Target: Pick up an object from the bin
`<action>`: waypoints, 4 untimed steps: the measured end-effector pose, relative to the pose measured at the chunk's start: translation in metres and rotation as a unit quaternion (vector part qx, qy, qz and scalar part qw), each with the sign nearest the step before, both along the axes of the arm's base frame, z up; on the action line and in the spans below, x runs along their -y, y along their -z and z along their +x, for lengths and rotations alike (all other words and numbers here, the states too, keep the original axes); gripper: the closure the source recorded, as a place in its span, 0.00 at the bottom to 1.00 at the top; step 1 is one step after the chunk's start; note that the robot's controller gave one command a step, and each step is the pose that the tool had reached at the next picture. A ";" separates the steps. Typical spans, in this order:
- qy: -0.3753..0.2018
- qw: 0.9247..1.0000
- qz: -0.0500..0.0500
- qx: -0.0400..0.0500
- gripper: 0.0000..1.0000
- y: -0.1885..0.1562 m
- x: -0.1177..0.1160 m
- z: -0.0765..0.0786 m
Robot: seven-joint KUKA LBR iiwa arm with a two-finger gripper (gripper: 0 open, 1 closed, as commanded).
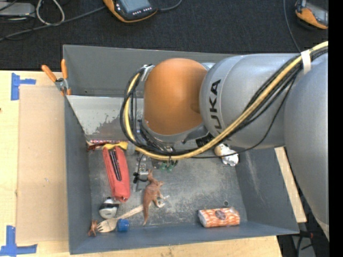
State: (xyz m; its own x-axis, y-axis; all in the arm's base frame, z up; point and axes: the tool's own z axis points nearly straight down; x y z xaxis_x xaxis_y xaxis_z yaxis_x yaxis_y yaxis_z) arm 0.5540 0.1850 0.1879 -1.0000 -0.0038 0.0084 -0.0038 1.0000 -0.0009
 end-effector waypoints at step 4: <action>0.006 1.000 0.000 0.002 0.00 0.062 0.069 -0.052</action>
Offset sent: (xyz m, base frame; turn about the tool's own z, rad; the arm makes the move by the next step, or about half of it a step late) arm -0.0225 -0.0767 -0.0272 -0.3612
